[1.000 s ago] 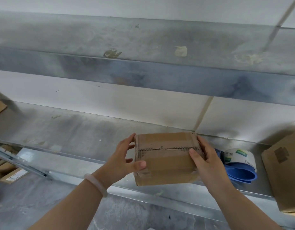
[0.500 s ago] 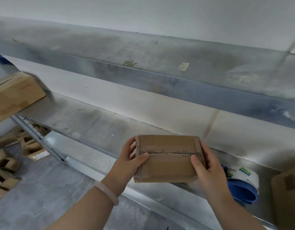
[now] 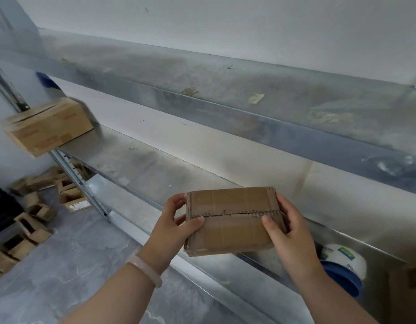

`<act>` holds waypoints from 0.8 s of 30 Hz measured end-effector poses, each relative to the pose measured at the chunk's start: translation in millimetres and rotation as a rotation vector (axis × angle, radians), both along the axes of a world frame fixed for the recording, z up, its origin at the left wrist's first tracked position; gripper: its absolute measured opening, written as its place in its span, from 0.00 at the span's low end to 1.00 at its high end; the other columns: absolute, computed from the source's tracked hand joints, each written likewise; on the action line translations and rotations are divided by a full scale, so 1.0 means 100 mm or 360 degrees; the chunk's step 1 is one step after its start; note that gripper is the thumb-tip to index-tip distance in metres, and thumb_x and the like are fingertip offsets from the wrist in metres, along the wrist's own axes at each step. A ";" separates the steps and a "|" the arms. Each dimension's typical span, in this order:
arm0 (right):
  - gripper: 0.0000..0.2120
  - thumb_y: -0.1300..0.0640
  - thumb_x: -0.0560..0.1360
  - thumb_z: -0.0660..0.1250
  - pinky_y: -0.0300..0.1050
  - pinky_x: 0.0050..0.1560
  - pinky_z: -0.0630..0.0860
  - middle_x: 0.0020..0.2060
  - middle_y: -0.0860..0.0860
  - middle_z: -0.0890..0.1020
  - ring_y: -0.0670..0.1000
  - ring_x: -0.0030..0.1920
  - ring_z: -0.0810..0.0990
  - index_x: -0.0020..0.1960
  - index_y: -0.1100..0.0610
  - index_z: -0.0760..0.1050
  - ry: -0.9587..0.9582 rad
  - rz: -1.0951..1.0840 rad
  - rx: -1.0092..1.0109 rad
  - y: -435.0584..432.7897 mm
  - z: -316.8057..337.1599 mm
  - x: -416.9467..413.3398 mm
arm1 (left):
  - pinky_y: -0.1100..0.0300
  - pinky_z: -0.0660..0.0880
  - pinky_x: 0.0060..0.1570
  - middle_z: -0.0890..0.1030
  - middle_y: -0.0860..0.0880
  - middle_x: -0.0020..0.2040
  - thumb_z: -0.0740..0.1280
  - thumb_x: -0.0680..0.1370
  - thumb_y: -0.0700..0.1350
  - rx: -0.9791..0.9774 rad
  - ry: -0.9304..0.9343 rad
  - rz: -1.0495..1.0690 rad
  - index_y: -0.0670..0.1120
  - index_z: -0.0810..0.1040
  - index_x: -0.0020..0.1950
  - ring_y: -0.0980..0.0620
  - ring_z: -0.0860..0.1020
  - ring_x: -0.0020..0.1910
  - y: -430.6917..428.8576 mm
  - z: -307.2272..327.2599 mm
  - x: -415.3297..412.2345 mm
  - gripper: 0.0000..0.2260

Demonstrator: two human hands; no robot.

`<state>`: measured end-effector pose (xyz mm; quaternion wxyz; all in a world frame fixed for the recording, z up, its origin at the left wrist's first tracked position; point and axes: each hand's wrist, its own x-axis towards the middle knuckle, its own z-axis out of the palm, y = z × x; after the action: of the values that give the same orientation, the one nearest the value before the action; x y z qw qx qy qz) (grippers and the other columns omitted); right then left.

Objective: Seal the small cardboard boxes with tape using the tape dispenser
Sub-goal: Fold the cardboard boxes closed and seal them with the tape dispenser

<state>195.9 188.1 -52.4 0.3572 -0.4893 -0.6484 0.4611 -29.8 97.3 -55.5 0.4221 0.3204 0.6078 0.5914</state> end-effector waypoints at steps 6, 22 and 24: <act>0.28 0.47 0.75 0.69 0.51 0.68 0.69 0.66 0.37 0.70 0.43 0.68 0.68 0.72 0.39 0.63 -0.0122 0.0252 0.0059 0.06 0.00 -0.37 | 0.52 0.80 0.49 0.74 0.59 0.61 0.74 0.73 0.46 -0.0033 0.0080 0.0456 0.58 0.70 0.62 0.55 0.80 0.50 -0.28 -0.01 -0.27 0.22; 0.28 0.48 0.73 0.71 0.29 0.66 0.57 0.69 0.38 0.69 0.36 0.70 0.63 0.71 0.43 0.67 -0.0388 0.0643 0.0769 0.02 -0.01 -3.26 | 0.47 0.80 0.46 0.73 0.55 0.64 0.73 0.73 0.45 -0.0002 -0.0057 0.1019 0.55 0.67 0.67 0.53 0.77 0.54 -0.73 -0.01 -2.74 0.26; 0.28 0.48 0.73 0.71 0.29 0.66 0.58 0.69 0.39 0.69 0.36 0.71 0.62 0.71 0.43 0.67 -0.0425 0.0671 0.0811 0.01 0.00 -3.38 | 0.43 0.80 0.49 0.72 0.55 0.64 0.73 0.73 0.46 -0.0061 -0.0109 0.1032 0.56 0.66 0.67 0.53 0.76 0.54 -0.69 0.02 -2.84 0.26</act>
<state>-142.3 189.2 -52.2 0.2769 -0.2959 -0.8703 0.2801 -314.0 28.8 -53.6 0.2380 0.0821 0.6748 0.6938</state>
